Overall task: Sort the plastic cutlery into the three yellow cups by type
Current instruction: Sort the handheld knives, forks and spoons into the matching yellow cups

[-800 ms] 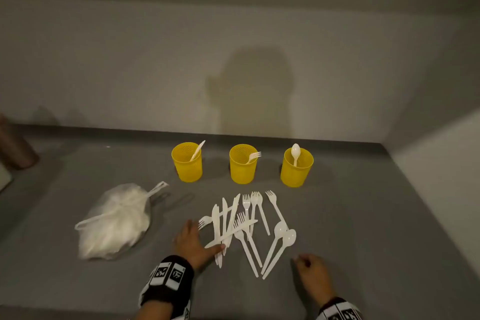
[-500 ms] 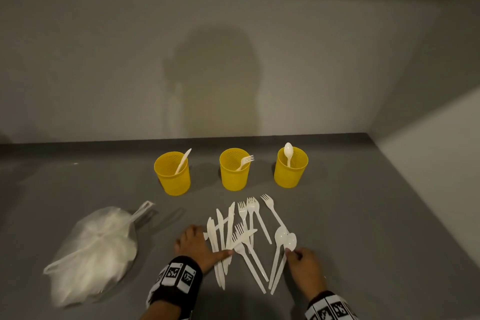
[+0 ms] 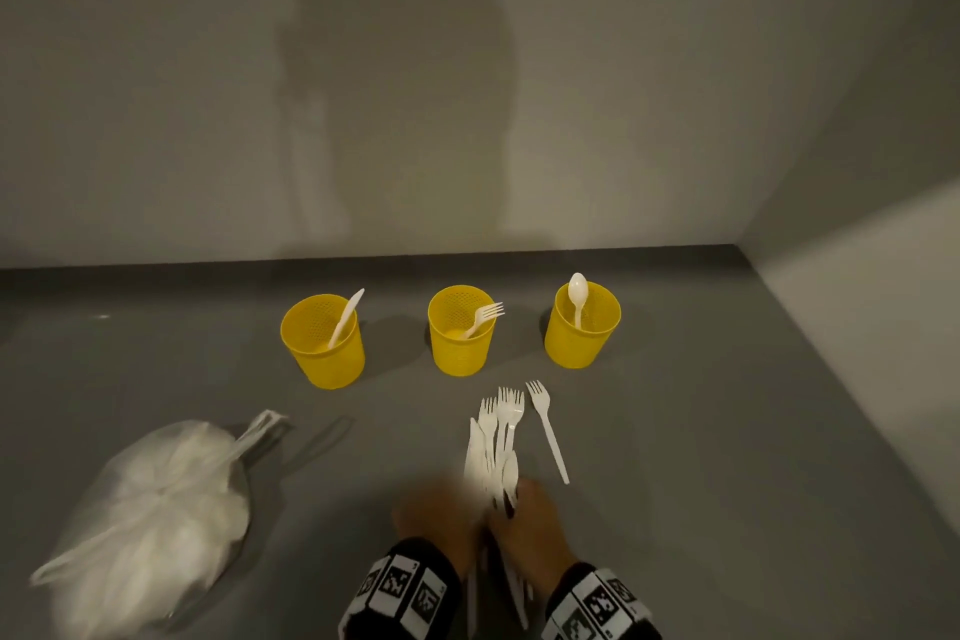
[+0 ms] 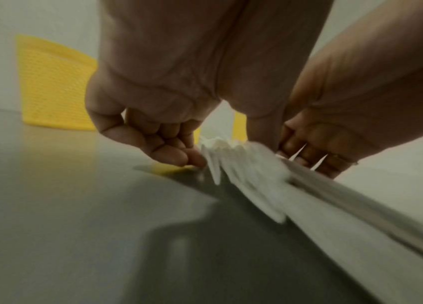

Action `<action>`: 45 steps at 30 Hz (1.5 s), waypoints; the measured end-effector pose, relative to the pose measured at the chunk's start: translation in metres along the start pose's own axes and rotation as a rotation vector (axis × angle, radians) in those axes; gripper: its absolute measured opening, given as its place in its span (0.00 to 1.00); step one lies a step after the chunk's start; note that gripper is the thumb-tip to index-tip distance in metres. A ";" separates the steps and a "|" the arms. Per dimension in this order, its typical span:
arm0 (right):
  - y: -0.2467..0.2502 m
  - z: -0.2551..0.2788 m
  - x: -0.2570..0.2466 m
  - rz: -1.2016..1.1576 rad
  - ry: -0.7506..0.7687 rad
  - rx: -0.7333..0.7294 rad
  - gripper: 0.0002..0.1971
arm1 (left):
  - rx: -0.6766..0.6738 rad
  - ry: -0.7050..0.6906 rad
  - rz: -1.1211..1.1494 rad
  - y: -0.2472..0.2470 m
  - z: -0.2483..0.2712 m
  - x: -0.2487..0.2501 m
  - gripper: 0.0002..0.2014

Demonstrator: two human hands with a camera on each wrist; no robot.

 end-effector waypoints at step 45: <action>0.119 -0.064 -0.013 -0.009 0.123 -0.022 0.24 | 0.009 0.081 0.217 0.060 -0.046 0.021 0.25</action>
Point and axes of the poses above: each hand's wrist, its own z-axis away from the middle knuckle, its own y-axis out of the back of the hand, x = y × z, the point moved 5 cm from there along -z, towards the middle knuckle, and after that the axes turned 14 degrees about -z, right-handed, at the moved point
